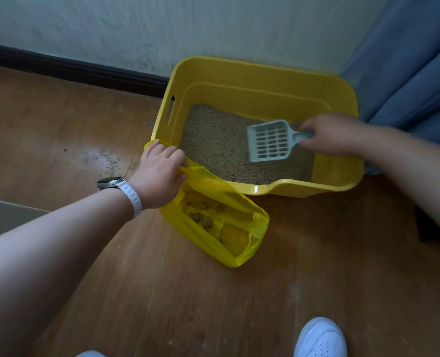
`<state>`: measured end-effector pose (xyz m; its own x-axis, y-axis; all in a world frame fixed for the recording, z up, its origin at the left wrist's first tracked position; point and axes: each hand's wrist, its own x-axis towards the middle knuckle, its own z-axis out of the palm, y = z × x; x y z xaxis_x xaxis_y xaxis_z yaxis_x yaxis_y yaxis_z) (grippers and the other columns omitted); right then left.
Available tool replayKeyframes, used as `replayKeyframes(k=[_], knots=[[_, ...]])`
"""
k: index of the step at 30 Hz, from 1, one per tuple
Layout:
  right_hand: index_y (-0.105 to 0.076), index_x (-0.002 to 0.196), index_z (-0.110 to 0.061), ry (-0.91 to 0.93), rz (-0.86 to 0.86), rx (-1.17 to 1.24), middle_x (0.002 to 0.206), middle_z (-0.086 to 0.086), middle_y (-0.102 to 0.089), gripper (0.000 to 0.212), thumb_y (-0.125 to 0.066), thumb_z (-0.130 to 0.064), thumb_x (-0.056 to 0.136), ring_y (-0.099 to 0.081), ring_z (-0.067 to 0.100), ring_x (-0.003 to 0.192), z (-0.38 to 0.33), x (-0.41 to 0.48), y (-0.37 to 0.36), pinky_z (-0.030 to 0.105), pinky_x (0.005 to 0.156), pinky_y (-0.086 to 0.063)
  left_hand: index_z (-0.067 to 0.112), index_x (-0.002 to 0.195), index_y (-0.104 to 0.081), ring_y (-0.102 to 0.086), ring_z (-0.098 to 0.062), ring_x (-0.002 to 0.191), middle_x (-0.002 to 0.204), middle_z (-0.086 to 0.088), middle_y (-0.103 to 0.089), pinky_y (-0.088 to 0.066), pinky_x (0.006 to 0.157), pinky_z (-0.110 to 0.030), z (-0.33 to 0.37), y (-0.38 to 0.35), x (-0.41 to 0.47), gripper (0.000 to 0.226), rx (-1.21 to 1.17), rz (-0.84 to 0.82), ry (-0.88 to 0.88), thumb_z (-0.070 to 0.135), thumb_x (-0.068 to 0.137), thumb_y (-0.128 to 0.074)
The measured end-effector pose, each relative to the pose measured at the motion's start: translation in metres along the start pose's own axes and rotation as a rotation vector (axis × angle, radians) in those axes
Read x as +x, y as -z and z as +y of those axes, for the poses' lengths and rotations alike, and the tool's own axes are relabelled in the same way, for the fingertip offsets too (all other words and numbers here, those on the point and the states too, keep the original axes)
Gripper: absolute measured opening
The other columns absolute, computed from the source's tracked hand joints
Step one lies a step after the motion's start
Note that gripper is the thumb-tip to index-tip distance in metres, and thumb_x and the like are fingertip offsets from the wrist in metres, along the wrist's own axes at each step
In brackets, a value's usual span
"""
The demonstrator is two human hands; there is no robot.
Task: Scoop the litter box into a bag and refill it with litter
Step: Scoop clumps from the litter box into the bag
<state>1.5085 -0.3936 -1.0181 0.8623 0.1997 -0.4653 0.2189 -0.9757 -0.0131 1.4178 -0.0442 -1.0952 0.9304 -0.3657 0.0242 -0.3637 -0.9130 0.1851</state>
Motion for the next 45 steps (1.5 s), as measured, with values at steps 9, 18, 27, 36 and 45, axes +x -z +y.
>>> replayKeyframes(k=[9, 18, 27, 36, 45], knots=[[-0.061, 0.082, -0.020, -0.203, -0.306, -0.523, 0.080, -0.002, -0.066, 0.025, -0.054, -0.041, 0.094, -0.062, 0.015, 0.071, 0.028, 0.030, 0.001, 0.026, 0.054, -0.045, 0.013, 0.091, -0.057, -0.051, -0.034, 0.089, 0.087, -0.005, -0.056, -0.026, 0.107, -0.055, 0.000, -0.003, 0.001, 0.019, 0.001, 0.025, -0.014, 0.029, 0.080, -0.058], [-0.061, 0.089, -0.020, -0.026, -0.351, -0.503, 0.081, -0.003, -0.063, 0.024, -0.048, -0.038, 0.098, -0.063, 0.009, 0.055, 0.036, 0.050, 0.011, 0.028, 0.058, -0.052, 0.013, 0.090, -0.056, -0.050, -0.032, 0.089, 0.085, -0.004, -0.054, -0.023, 0.106, -0.050, -0.002, -0.005, 0.001, 0.032, 0.006, 0.054, -0.020, 0.041, 0.082, -0.042], [-0.061, 0.124, -0.029, 0.109, -0.391, -0.341, 0.087, -0.009, -0.058, 0.032, -0.047, -0.042, 0.098, -0.056, 0.013, 0.080, 0.043, 0.052, -0.030, 0.034, 0.072, -0.051, 0.013, 0.089, -0.056, -0.050, -0.033, 0.088, 0.085, -0.005, -0.056, -0.024, 0.105, -0.051, -0.001, -0.006, 0.002, 0.031, 0.002, 0.050, -0.009, 0.041, 0.082, -0.043], [-0.066, 0.111, -0.021, 0.210, -0.370, -0.031, 0.084, 0.000, -0.063, 0.027, -0.051, -0.039, 0.097, -0.059, 0.019, 0.074, 0.023, 0.059, -0.067, 0.038, 0.069, -0.049, 0.013, 0.089, -0.056, -0.049, -0.032, 0.088, 0.085, -0.006, -0.055, -0.025, 0.104, -0.052, -0.001, -0.005, 0.002, 0.028, -0.007, 0.055, -0.016, 0.039, 0.081, -0.045], [-0.065, 0.099, -0.024, 0.250, -0.325, 0.094, 0.076, 0.004, -0.062, 0.024, -0.050, -0.042, 0.097, -0.056, 0.021, 0.066, -0.021, 0.075, -0.084, 0.032, 0.059, -0.040, 0.015, 0.089, -0.055, -0.046, -0.030, 0.089, 0.086, -0.005, -0.055, -0.025, 0.104, -0.052, -0.001, -0.006, 0.001, 0.026, -0.028, 0.053, -0.013, 0.038, 0.081, -0.046]])
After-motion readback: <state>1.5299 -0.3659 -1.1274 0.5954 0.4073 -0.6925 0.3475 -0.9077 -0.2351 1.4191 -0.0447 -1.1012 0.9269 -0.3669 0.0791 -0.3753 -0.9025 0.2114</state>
